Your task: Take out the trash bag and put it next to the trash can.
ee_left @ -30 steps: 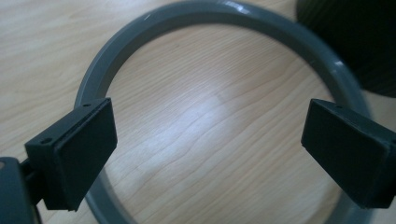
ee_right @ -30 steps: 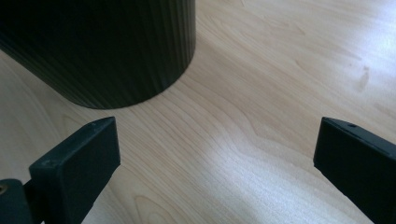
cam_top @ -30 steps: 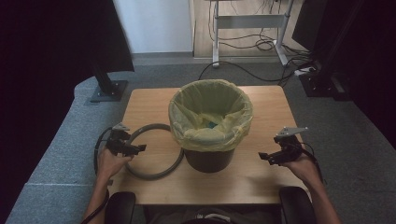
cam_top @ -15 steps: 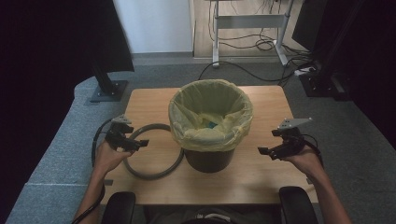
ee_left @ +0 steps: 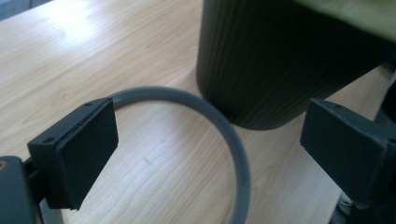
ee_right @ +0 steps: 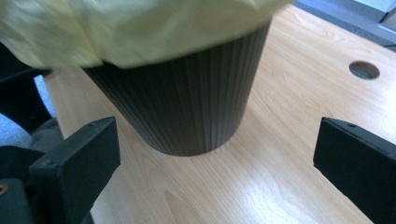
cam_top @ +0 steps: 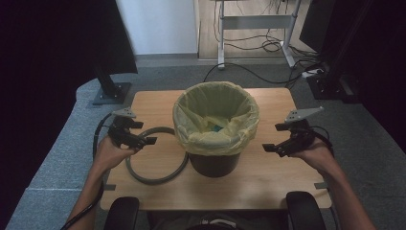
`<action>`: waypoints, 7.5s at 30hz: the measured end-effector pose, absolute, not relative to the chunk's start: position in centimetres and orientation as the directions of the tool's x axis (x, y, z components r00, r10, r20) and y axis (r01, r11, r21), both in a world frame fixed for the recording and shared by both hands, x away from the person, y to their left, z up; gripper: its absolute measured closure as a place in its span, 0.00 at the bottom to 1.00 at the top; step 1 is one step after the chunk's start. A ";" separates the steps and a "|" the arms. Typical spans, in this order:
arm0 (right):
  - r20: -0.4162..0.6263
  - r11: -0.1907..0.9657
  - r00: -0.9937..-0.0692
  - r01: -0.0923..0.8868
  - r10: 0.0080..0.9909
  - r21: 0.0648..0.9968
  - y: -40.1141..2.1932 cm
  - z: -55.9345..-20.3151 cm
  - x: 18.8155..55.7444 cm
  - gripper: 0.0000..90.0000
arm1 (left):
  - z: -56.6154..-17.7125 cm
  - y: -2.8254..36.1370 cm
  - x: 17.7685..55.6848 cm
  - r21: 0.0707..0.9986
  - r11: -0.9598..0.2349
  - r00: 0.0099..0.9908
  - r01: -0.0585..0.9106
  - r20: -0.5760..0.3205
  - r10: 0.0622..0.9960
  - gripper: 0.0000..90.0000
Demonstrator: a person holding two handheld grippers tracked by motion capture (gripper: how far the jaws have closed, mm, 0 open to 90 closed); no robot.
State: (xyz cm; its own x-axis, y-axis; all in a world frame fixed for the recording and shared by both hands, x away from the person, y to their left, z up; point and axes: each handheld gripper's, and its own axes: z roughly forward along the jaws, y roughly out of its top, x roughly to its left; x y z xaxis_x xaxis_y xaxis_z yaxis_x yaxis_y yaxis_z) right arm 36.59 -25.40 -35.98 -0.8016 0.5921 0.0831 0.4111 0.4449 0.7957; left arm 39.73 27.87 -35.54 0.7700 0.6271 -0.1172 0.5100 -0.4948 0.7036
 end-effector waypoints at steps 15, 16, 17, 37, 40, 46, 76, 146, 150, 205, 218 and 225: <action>0.041 0.502 -0.863 0.331 0.504 0.799 -22.5 -30.2 36.0 0.00 | -30.1 24.2 38.7 0.738 -0.535 0.862 0.410 -0.122 0.492 0.05; 0.038 0.505 -0.866 0.326 0.499 0.800 -22.3 -29.9 36.0 0.00 | -29.6 23.8 38.6 0.745 -0.534 0.872 0.400 -0.128 0.473 0.05; 0.030 0.517 -0.876 0.312 0.482 0.797 -21.6 -29.3 36.0 0.01 | -28.9 23.0 38.3 0.751 -0.541 0.887 0.378 -0.127 0.443 0.05; 0.051 0.615 -0.951 0.238 0.306 0.752 -15.1 -29.5 36.8 0.16 | -28.1 15.5 37.4 0.663 -0.712 0.958 0.232 -0.031 0.284 0.16; 0.058 0.626 -0.955 0.236 0.291 0.744 -14.7 -29.8 36.9 0.30 | -28.3 15.2 37.4 0.654 -0.723 0.964 0.221 -0.036 0.262 0.21; 0.101 0.621 -0.974 0.209 0.205 0.756 -14.7 -29.4 36.7 0.72 | -28.3 15.6 37.6 0.665 -0.718 0.973 0.205 -0.057 0.225 0.44; 0.036 0.531 -0.947 0.211 0.320 0.821 -14.0 -25.9 39.7 0.99 | -26.5 14.1 38.9 0.682 -0.681 0.955 0.266 -0.092 0.282 0.97; -0.131 0.609 -0.753 0.404 0.645 0.682 -16.7 -30.1 48.3 0.71 | -26.0 16.7 48.5 0.671 -0.554 0.783 0.493 -0.065 0.618 0.97; -0.143 0.571 -0.733 0.375 0.665 0.731 -17.0 -29.3 48.0 0.78 | -25.7 16.7 48.3 0.690 -0.541 0.788 0.481 -0.071 0.612 0.98; -0.044 0.518 -0.928 0.167 0.370 0.839 -9.9 -27.8 44.8 0.54 | -24.4 9.8 45.8 0.791 -0.522 0.935 0.319 -0.173 0.309 0.97; -0.050 0.487 -0.928 0.148 0.370 0.860 -11.7 -27.0 44.3 0.94 | -22.8 13.3 44.8 0.845 -0.460 0.945 0.273 -0.145 0.294 0.35; -0.051 0.473 -0.914 0.159 0.402 0.867 -13.5 -26.1 44.2 0.94 | -23.5 16.2 44.7 0.845 -0.459 0.938 0.274 -0.129 0.322 0.22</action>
